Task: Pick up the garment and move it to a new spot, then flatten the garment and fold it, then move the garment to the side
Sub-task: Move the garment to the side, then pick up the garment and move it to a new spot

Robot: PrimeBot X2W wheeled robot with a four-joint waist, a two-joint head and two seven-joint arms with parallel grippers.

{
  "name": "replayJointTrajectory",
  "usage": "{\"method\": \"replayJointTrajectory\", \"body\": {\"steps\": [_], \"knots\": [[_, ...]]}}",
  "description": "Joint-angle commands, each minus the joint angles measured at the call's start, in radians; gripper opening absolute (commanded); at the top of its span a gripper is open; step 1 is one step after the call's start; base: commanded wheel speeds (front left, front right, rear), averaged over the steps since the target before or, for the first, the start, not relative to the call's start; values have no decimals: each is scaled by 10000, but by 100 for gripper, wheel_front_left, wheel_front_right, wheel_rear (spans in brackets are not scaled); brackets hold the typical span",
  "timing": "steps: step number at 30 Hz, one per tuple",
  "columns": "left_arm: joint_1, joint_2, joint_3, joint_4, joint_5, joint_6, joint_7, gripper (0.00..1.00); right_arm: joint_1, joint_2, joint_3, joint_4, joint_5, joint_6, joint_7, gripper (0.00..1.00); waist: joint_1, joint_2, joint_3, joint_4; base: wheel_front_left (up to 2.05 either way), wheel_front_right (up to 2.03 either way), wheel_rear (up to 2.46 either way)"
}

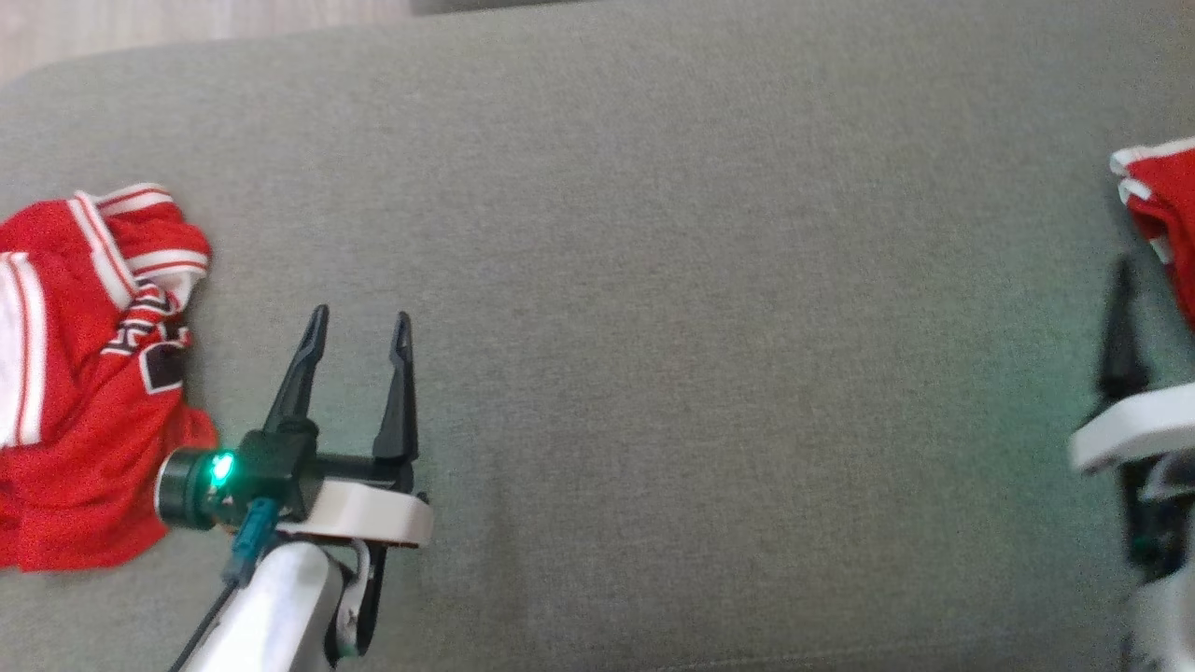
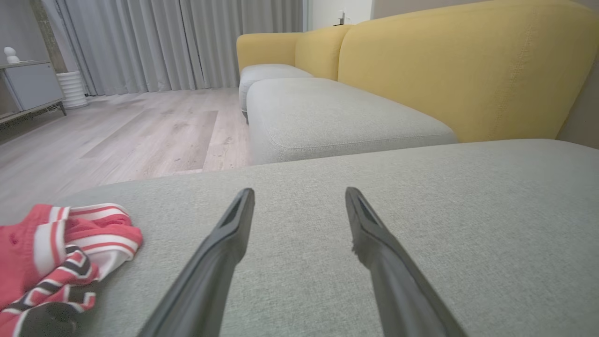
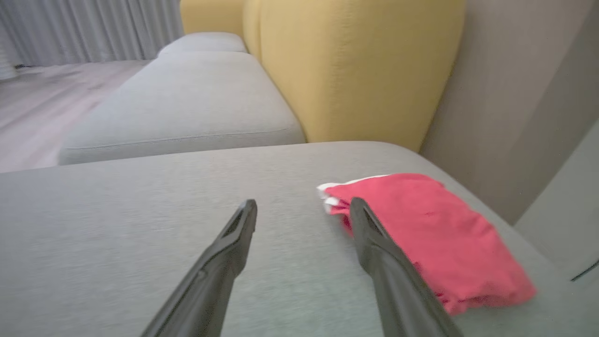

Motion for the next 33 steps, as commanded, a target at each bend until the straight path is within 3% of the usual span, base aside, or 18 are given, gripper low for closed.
{"method": "replayJointTrajectory", "body": {"steps": [1, 6, 14, 33], "knots": [[-118, 291, 491, -308, -96, 104, -101, 100, 218, 132, 500, -938, 112, -7, 183, 100, 2, 0, -302, 227, 0, 0, 0], [131, 396, 706, -354, -220, 218, -107, 100, 1105, 664, 1524, -2626, 707, -7, 680, 100, 2, 0, -605, 621, 0, 0, 0], [297, 681, 969, -357, -320, 274, -95, 100, 1797, 828, 2732, -3708, 1002, -7, 881, 100, 2, 0, -851, 1075, 0, 0, 0], [1725, 910, 802, -503, -675, 467, 387, 100, 3566, 840, 3015, -4342, 1433, -7, 1113, 100, 2, 0, -1976, 807, 0, 0, 0]]}}
